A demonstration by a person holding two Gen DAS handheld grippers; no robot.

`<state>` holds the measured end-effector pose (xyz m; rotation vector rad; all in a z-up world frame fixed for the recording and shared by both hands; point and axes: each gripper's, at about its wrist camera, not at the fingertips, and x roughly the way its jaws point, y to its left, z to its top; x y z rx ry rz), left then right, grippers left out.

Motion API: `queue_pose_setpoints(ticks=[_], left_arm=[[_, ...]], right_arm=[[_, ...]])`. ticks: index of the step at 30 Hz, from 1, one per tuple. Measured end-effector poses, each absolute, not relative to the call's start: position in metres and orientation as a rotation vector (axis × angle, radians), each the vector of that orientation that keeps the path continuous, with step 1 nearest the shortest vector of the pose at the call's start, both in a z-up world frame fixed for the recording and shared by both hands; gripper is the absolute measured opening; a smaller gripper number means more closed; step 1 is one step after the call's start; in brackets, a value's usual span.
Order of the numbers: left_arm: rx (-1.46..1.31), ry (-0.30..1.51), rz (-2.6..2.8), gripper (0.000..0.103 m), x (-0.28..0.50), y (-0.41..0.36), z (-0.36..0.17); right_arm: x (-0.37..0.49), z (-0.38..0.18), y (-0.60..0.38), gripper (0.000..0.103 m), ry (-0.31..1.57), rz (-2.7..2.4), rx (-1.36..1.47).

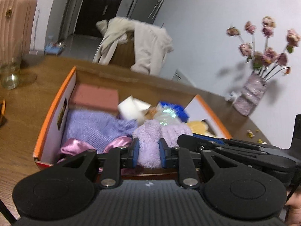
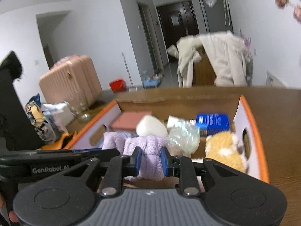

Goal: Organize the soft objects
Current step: 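Carry the lavender towel over the box and open both grippers, then move both grippers to the light blue plush toy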

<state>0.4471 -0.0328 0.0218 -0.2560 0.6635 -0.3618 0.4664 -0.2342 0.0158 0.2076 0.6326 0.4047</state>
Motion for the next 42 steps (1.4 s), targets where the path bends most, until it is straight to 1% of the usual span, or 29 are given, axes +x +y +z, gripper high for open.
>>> queue_pose_setpoints(ticks=[3,4,6,7,8,9,10,11,12,16,18,21,23,26,31,32,34,37,39,40,42], left_arm=[[-0.213,0.644,-0.361,0.024,0.448,-0.033,0.012],[-0.190,0.638,-0.360,0.024,0.446,-0.035,0.011],[-0.181,0.631,-0.360,0.030,0.445,-0.038,0.011],[-0.179,0.630,-0.358,0.032,0.444,-0.039,0.011],[-0.177,0.627,-0.357,0.036,0.443,-0.040,0.013],[-0.174,0.623,-0.354,0.042,0.441,-0.039,0.015],[-0.171,0.616,-0.345,0.045,0.438,-0.039,0.018],[-0.172,0.609,-0.337,0.047,0.436,-0.038,0.021],[-0.175,0.602,-0.329,0.047,0.433,-0.036,0.025],[-0.199,0.557,-0.311,0.049,0.418,-0.024,0.047],[-0.204,0.523,-0.305,0.050,0.405,-0.020,0.061],[-0.203,0.479,-0.305,0.052,0.383,-0.015,0.081],[-0.198,0.452,-0.306,0.055,0.367,-0.012,0.091],[-0.184,0.425,-0.305,0.056,0.342,-0.010,0.102],[-0.147,0.390,-0.292,0.064,0.293,-0.009,0.110],[-0.138,0.379,-0.291,0.067,0.283,-0.009,0.110],[-0.121,0.358,-0.286,0.073,0.260,-0.010,0.109],[-0.101,0.335,-0.291,0.076,0.224,-0.013,0.104],[-0.104,0.332,-0.298,0.081,0.205,-0.015,0.099],[-0.106,0.334,-0.299,0.081,0.196,-0.016,0.096],[-0.101,0.336,-0.293,0.081,0.178,-0.017,0.090]], right_arm=[[0.480,-0.001,-0.229,0.024,0.673,0.377,0.196],[0.481,-0.004,-0.228,0.023,0.679,0.374,0.195],[0.482,-0.005,-0.222,0.024,0.677,0.365,0.158],[0.483,-0.005,-0.221,0.026,0.677,0.359,0.140],[0.483,-0.003,-0.219,0.027,0.676,0.351,0.125],[0.481,0.000,-0.218,0.030,0.673,0.342,0.115],[0.480,0.002,-0.219,0.035,0.669,0.338,0.112],[0.477,0.005,-0.220,0.037,0.664,0.335,0.112],[0.474,0.009,-0.222,0.039,0.657,0.333,0.116],[0.453,0.031,-0.235,0.041,0.609,0.318,0.122],[0.439,0.044,-0.241,0.045,0.580,0.313,0.125],[0.417,0.062,-0.249,0.046,0.544,0.300,0.121],[0.400,0.073,-0.254,0.046,0.522,0.296,0.119],[0.372,0.088,-0.260,0.050,0.491,0.296,0.111],[0.321,0.105,-0.267,0.056,0.439,0.306,0.107],[0.310,0.106,-0.269,0.057,0.430,0.311,0.111],[0.285,0.106,-0.272,0.063,0.410,0.334,0.117],[0.250,0.101,-0.275,0.066,0.393,0.347,0.113],[0.226,0.096,-0.276,0.070,0.383,0.349,0.111],[0.217,0.093,-0.276,0.072,0.384,0.349,0.115],[0.196,0.084,-0.276,0.072,0.389,0.347,0.119]])
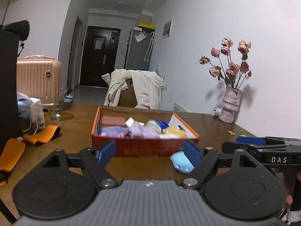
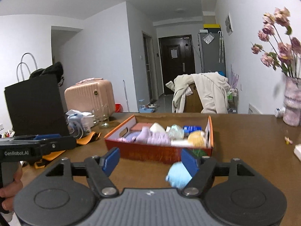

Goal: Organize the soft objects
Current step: 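Move both grippers to the light blue plush toy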

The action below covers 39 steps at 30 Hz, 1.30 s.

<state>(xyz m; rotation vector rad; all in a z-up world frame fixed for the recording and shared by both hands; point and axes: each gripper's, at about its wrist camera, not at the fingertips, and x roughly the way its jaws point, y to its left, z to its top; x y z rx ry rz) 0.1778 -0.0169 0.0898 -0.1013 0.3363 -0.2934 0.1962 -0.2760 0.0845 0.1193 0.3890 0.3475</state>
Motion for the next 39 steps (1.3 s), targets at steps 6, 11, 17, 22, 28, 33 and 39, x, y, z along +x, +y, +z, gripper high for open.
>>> queue_pose_setpoints(ticks=[6,11,17,22,28,33,39], left_arm=[[-0.097,0.363,-0.274,0.082,0.144,-0.018,0.071],[-0.087,0.376,-0.274,0.083,0.131,-0.024,0.060],[-0.077,0.392,-0.277,0.084,0.134,-0.032,0.056],[-0.071,0.414,-0.293,0.084,0.152,-0.042,0.052],[-0.072,0.466,-0.351,0.083,0.201,-0.069,0.042],[-0.119,0.552,-0.414,0.081,0.257,-0.091,0.030],[-0.180,0.633,-0.458,0.071,0.319,-0.114,0.013]], right_arm=[[0.151,0.060,-0.282,0.074,0.422,0.334,0.133],[0.136,0.048,-0.291,0.075,0.436,0.321,0.168],[0.133,0.040,-0.297,0.075,0.438,0.319,0.200],[0.148,0.031,-0.305,0.075,0.453,0.316,0.245],[0.186,0.013,-0.322,0.075,0.500,0.298,0.312],[0.231,0.002,-0.338,0.072,0.526,0.286,0.377],[0.288,-0.012,-0.348,0.060,0.560,0.286,0.421]])
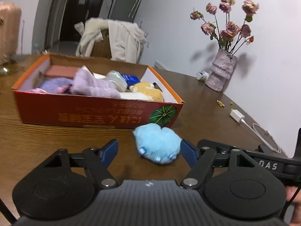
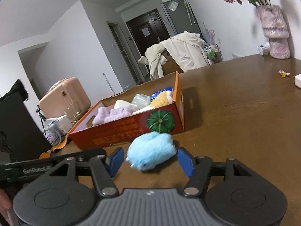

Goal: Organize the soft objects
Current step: 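Close both grippers on the light blue plush and lift it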

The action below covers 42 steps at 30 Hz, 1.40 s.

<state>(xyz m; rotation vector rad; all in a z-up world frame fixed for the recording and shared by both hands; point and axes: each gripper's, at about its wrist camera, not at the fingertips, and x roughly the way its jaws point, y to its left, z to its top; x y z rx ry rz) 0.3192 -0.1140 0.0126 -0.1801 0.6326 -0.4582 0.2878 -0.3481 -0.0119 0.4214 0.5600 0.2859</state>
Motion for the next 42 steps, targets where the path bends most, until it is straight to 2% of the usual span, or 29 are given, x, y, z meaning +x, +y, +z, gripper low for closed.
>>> queue_pose_setpoints(ticks=[5,7,11,16,23,35,42], left_arm=[[-0.228,0.689,-0.477,0.065,0.356,-0.125,-0.002],[-0.261,0.721,-0.501,0.054,0.365,-0.123,-0.009],[-0.310,0.775,-0.536,0.039,0.376,-0.121,-0.022],[-0.362,0.786,-0.553,0.036,0.378,-0.115,-0.026],[-0.341,0.757,-0.542,0.036,0.347,-0.109,-0.011],[-0.282,0.598,-0.549,0.036,0.256,-0.095,0.044],[-0.277,0.533,-0.567,0.036,0.229,-0.085,0.064]], right_arm=[[0.326,-0.023,-0.352,0.050,0.587,0.296,0.461],[0.335,-0.030,-0.354,0.048,0.603,0.305,0.472],[0.347,-0.044,-0.353,0.045,0.646,0.332,0.501],[0.351,-0.053,-0.352,0.040,0.661,0.341,0.529],[0.325,-0.043,-0.344,0.039,0.646,0.350,0.533],[0.235,0.009,-0.323,0.039,0.526,0.386,0.488],[0.205,0.028,-0.318,0.039,0.469,0.399,0.475]])
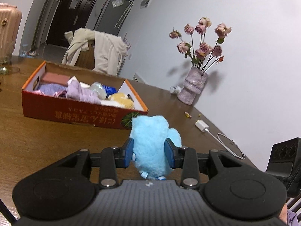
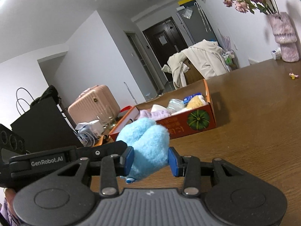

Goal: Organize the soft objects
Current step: 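Close both grippers on the light blue plush and lift it, then carry the blue plush over the box and open both grippers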

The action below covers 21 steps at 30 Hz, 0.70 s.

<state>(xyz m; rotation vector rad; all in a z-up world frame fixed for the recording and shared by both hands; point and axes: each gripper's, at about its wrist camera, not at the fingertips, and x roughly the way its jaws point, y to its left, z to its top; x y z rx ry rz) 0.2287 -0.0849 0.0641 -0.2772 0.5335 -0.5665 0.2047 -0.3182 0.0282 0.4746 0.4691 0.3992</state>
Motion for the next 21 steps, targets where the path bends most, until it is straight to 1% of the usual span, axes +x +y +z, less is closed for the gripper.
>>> queue_pose_setpoints(ticks=[5,9,14,21], left_arm=[[-0.265,0.492,-0.562,0.036,0.241,-0.081,0.079],[-0.267,0.456,-0.553,0.036,0.270,-0.078,0.096],[-0.276,0.449,-0.526,0.036,0.326,-0.073,0.110],[-0.253,0.490,-0.514,0.036,0.416,-0.084,0.125]], right_arm=[[0.215,0.046,-0.314,0.039,0.438,0.411,0.434],[0.248,0.068,-0.310,0.038,0.409,0.434,0.391],[0.308,0.087,-0.305,0.037,0.392,0.448,0.366],[0.392,0.091,-0.308,0.037,0.415,0.442,0.388]])
